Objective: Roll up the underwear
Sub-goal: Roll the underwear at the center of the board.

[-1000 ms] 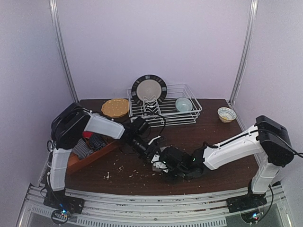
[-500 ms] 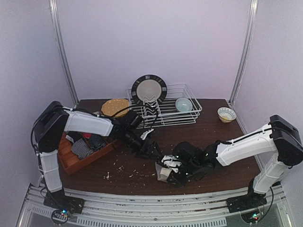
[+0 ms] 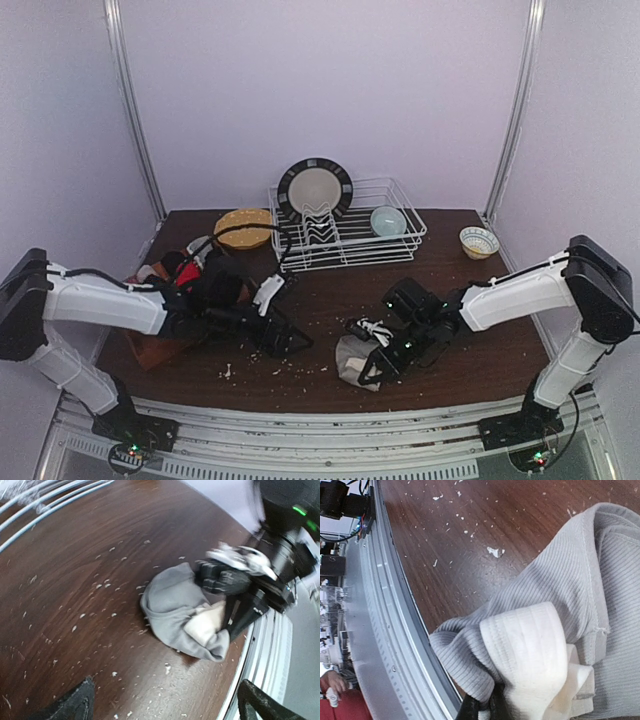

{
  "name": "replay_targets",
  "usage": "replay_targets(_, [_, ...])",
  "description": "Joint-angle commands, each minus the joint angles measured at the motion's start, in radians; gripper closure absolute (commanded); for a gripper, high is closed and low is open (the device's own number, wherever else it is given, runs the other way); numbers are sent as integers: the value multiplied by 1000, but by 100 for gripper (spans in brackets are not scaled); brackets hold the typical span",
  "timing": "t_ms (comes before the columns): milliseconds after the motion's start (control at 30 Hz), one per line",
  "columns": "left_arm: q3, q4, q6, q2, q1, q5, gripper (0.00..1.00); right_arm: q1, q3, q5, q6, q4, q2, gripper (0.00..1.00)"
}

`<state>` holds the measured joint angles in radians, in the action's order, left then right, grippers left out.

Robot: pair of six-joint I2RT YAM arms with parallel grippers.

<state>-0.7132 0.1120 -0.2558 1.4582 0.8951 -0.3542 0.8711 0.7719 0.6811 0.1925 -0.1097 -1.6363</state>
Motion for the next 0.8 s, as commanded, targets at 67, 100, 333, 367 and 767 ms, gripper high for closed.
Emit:
replay_targets(67, [173, 478, 341, -28, 131, 8, 2, -33, -11, 197, 105, -14, -85, 100])
replay_targets(100, [175, 497, 387, -8, 143, -8, 2, -39, -14, 217, 118, -5, -95, 100])
replay_targets(333, [30, 314, 676, 135, 205, -93, 14, -60, -4, 264, 126, -6, -137, 100])
replay_targets(367, [7, 286, 702, 158, 211, -93, 14, -61, -5, 264, 125, -6, -140, 100])
replay_targets(767, [-167, 104, 850, 352, 238, -132, 34, -75, -8, 258, 121, 3, -165, 100])
